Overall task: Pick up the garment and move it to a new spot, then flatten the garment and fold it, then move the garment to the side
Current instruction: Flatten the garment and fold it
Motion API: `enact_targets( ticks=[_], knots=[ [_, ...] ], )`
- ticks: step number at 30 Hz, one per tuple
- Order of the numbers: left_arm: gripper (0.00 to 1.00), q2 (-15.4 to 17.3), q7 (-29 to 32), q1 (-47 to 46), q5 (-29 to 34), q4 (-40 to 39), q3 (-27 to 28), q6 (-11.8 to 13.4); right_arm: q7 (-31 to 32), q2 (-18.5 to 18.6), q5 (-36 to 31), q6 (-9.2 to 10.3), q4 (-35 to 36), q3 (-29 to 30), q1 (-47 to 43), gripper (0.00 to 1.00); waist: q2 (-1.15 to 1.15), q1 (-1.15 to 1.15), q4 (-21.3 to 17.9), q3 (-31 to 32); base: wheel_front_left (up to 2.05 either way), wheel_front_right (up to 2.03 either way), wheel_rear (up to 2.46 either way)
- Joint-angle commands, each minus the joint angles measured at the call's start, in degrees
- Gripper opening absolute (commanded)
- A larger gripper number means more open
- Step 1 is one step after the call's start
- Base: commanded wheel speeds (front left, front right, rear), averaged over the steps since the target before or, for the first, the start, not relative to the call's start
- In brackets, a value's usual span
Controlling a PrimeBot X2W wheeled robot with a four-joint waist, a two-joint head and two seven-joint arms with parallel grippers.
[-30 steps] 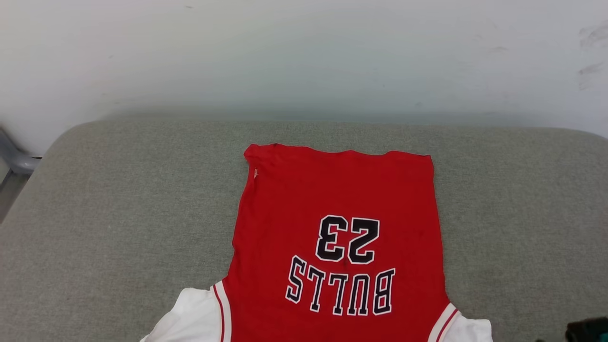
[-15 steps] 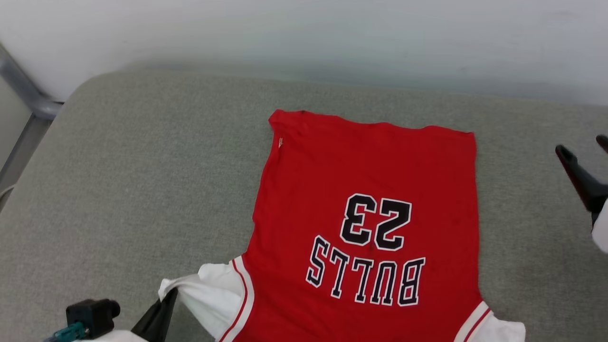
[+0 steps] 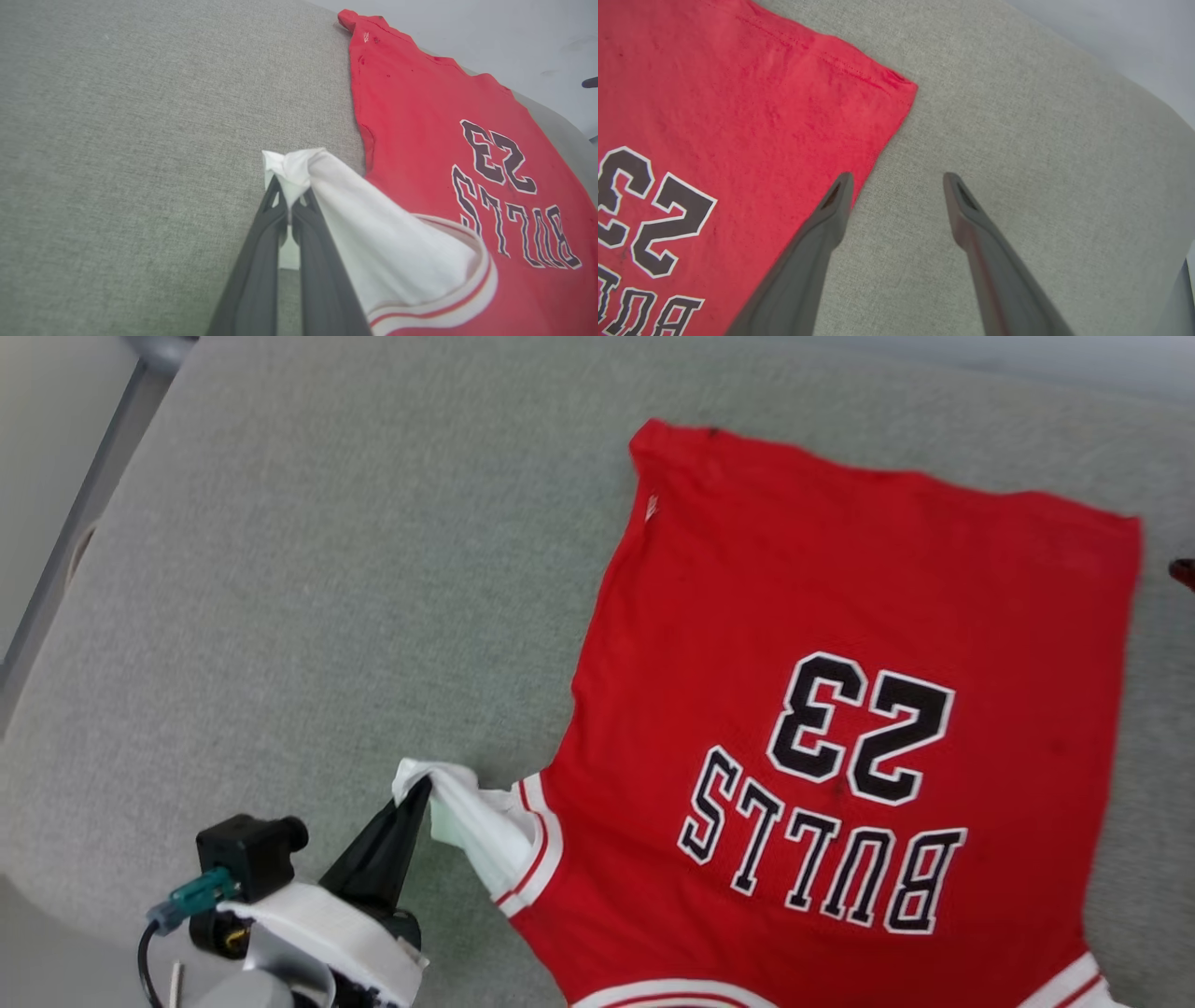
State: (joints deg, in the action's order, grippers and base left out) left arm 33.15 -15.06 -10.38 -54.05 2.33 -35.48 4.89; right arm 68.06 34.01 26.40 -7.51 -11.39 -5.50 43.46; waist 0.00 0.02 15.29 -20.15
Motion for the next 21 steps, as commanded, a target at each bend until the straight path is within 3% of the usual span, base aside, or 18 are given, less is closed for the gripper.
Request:
enact_targets(
  ticks=[1, 9, 19, 20, 21],
  knots=[
    [0.00, -0.9, -0.1, -1.4, 0.7, 0.4, 0.4, -0.6, 1.2, -1.0, -1.0, 0.05, -1.2, 0.3, 2.2, 1.00, 0.00, -0.02, 3.1, -4.0, 0.00, 0.00, 0.00],
    [0.00, -4.1, -0.1, -5.1, 3.3, 2.5, 1.8, -3.6, 3.8, -3.5, -8.3, 0.05, -7.1, 1.1, 7.5, 1.00, 0.00, -0.02, 5.2, -9.8, 0.00, 0.00, 0.00],
    [0.00, -6.3, -0.1, -6.5, 5.4, 4.9, 3.7, -5.9, 6.0, -3.2, -8.6, 0.05, -12.0, 0.1, 1.5, 1.00, 0.00, -0.02, 5.6, -11.6, 0.00, 0.00, 0.00],
    [0.00, -6.5, -0.1, -6.4, 5.6, 5.3, 4.0, -6.3, 5.2, -2.8, -8.4, 0.05, -11.6, 0.4, 1.4, 0.12, 0.00, -0.02, 5.3, -11.3, 0.00, 0.00, 0.00],
    [0.00, -6.6, -0.1, -6.3, 5.8, 5.5, 4.1, -6.3, 4.7, -2.7, -8.3, 0.05, -11.3, 0.4, 1.6, 0.00, 0.00, -0.02, 5.1, -11.1, 0.00, 0.00, 0.00]
  ],
)
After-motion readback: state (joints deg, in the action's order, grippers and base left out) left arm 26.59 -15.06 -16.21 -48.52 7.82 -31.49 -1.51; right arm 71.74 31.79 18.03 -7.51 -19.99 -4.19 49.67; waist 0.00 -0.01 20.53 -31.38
